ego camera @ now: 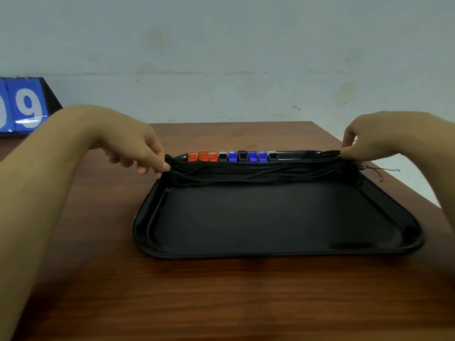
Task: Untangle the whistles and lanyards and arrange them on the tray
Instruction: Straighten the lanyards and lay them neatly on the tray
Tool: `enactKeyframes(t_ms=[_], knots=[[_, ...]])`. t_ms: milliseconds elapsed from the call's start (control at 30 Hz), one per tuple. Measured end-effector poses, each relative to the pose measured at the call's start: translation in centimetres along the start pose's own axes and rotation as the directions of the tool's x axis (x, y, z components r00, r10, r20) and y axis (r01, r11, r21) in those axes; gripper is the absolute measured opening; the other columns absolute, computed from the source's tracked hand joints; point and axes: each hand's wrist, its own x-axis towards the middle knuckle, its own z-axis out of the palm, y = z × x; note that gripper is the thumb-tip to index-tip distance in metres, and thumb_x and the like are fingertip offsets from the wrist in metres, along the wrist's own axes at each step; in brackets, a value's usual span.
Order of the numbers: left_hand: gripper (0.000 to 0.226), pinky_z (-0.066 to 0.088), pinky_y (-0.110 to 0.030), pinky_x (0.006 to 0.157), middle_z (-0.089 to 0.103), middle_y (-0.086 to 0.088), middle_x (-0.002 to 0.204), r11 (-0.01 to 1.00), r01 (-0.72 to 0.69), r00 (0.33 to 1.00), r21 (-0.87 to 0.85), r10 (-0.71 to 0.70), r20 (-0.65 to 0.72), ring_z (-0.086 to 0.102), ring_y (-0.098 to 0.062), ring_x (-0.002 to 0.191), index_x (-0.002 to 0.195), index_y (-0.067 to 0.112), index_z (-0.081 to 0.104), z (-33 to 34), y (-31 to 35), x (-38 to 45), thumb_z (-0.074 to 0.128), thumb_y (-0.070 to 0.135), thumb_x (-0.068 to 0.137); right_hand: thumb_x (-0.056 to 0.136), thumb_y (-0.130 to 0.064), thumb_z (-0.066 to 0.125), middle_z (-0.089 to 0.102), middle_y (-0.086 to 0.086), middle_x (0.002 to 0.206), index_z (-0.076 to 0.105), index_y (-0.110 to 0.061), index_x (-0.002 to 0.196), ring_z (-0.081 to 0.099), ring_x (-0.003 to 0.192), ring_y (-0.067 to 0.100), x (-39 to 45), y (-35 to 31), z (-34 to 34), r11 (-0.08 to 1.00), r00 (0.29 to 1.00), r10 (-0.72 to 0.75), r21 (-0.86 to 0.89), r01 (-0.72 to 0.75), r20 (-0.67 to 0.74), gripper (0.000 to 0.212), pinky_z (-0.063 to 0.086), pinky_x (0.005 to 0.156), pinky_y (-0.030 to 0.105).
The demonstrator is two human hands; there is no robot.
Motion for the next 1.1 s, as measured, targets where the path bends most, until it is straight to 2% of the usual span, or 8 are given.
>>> enactKeyframes(t_ms=[67, 233, 400, 567, 767, 867, 967, 1100], knots=[[0.027, 0.027, -0.023, 0.046, 0.06, 0.005, 0.06, 1.0, -0.012, 1.0, 0.009, 0.012, -0.009, 0.036, -0.017, 0.049, 0.076, 0.023, 0.076, 0.1, 0.1, -0.1, 0.067, 0.042, 0.092, 0.092, -0.034, 0.059, 0.07, 0.003, 0.109, 0.077, -0.023, 0.096, 0.063, 0.1, 0.026, 0.0, 0.1, 0.0, 1.0, 1.0, 0.003, -0.015, -0.003, 0.014, 0.022, 0.049, 0.083, 0.034], [0.044, 0.025, -0.022, 0.044, 0.057, 0.003, 0.061, 1.0, 0.005, 1.0, -0.023, -0.006, -0.028, 0.033, -0.015, 0.043, 0.075, 0.021, 0.078, 0.2, 0.6, -0.1, 0.057, 0.055, 0.093, 0.092, -0.036, 0.061, 0.071, 0.002, 0.104, 0.077, -0.022, 0.095, 0.064, 0.097, 0.025, 0.2, 0.1, 0.2, 1.0, 1.0, -0.003, -0.007, 0.003, 0.005, 0.021, 0.049, 0.083, 0.034], [0.029, 0.025, -0.022, 0.043, 0.053, 0.006, 0.054, 0.999, -0.04, 0.998, -0.012, 0.039, -0.049, 0.034, -0.016, 0.044, 0.074, 0.025, 0.078, 0.1, 0.6, -0.2, 0.065, 0.042, 0.094, 0.092, -0.038, 0.061, 0.071, 0.006, 0.111, 0.077, -0.019, 0.099, 0.064, 0.1, 0.028, 0.1, 0.2, 0.2, 1.0, 1.0, -0.003, -0.01, 0.002, -0.005, 0.026, 0.047, 0.078, 0.032], [0.024, 0.029, -0.022, 0.042, 0.055, 0.005, 0.053, 0.997, -0.083, 0.99, -0.001, 0.082, -0.111, 0.037, -0.014, 0.041, 0.074, 0.025, 0.076, 0.2, 0.6, 0.0, 0.07, 0.041, 0.091, 0.093, -0.034, 0.06, 0.071, 0.008, 0.11, 0.076, -0.017, 0.1, 0.064, 0.1, 0.029, -0.1, 0.1, 0.0, 1.0, 1.0, -0.001, 0.003, 0.001, -0.025, 0.024, 0.047, 0.078, 0.033], [0.028, 0.031, -0.021, 0.041, 0.053, 0.004, 0.053, 0.983, -0.179, 0.972, -0.032, 0.171, -0.163, 0.038, -0.012, 0.042, 0.074, 0.024, 0.077, 0.2, 0.9, 0.4, 0.066, 0.043, 0.092, 0.092, -0.037, 0.059, 0.063, 0.002, 0.098, 0.065, -0.031, 0.093, 0.055, 0.096, 0.026, 0.2, -0.5, 0.4, 0.997, 0.986, -0.069, 0.031, 0.075, -0.15, 0.009, 0.051, 0.094, 0.042], [0.031, 0.031, -0.02, 0.041, 0.053, 0.003, 0.055, 0.977, -0.21, 0.966, -0.046, 0.2, -0.167, 0.037, -0.012, 0.043, 0.076, 0.022, 0.076, 0.5, 1.1, 0.3, 0.065, 0.045, 0.092, 0.091, -0.043, 0.059, 0.059, -0.001, 0.094, 0.061, -0.035, 0.092, 0.054, 0.096, 0.026, 0.4, -1.1, 0.8, 0.99, 0.975, -0.121, 0.046, 0.132, -0.186, 0.008, 0.052, 0.095, 0.047], [0.031, 0.031, -0.02, 0.042, 0.053, 0.002, 0.055, 0.973, -0.227, 0.962, -0.04, 0.218, -0.167, 0.037, -0.012, 0.042, 0.075, 0.022, 0.076, 0.5, 1.3, 0.4, 0.064, 0.045, 0.092, 0.092, -0.042, 0.058, 0.059, -0.007, 0.087, 0.064, -0.034, 0.095, 0.054, 0.091, 0.022, 0.4, -1.7, 0.9, 0.969, 0.95, -0.215, 0.074, 0.237, -0.227, 0.011, 0.051, 0.09, 0.04], [0.03, 0.032, -0.021, 0.043, 0.056, -0.001, 0.059, 0.958, -0.287, 0.944, -0.022, 0.278, -0.178, 0.037, -0.013, 0.045, 0.075, 0.026, 0.076, 0.5, 1.4, 0.4, 0.063, 0.045, 0.093, 0.095, -0.042, 0.057, 0.055, -0.016, 0.069, 0.064, -0.034, 0.096, 0.049, 0.067, 0.0, -0.2, -3.1, 1.0, 0.878, 0.862, -0.42, 0.112, 0.465, -0.285, 0.011, 0.037, 0.062, 0.025]])
